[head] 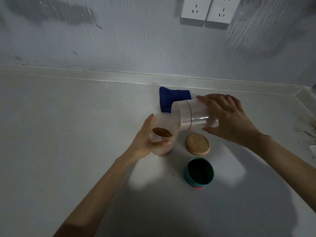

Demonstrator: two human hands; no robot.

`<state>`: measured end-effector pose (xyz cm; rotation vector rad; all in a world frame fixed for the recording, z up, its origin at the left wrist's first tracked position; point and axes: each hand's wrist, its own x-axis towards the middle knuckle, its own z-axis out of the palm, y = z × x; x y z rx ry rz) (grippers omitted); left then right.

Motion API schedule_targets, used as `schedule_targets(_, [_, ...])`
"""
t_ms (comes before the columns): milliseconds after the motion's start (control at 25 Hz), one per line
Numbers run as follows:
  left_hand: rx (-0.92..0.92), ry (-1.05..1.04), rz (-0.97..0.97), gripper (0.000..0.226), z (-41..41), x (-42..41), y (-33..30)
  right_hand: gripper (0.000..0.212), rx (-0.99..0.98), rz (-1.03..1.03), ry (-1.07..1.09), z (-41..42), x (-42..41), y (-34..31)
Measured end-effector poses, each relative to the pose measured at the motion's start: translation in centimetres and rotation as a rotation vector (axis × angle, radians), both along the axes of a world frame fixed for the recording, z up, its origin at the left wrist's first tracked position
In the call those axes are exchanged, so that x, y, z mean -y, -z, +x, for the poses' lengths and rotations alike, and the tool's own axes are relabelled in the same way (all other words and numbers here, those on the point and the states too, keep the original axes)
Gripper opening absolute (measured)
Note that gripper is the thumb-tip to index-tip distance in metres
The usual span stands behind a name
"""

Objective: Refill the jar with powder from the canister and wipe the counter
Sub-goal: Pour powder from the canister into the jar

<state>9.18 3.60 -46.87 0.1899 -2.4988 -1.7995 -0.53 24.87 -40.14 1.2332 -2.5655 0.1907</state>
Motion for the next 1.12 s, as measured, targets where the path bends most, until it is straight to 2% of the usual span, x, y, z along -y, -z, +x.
schedule_targets(360, [-0.079,0.016,-0.03,0.071,0.1,0.4,0.3,0.087,-0.147,0.106,-0.066,-0.9,0.6,-1.4])
schedule_targets(1120, [-0.102,0.066,0.008,0.069,-0.1,0.9,1.1,0.089,-0.257,0.165,-0.148,-1.7,0.9,-1.3])
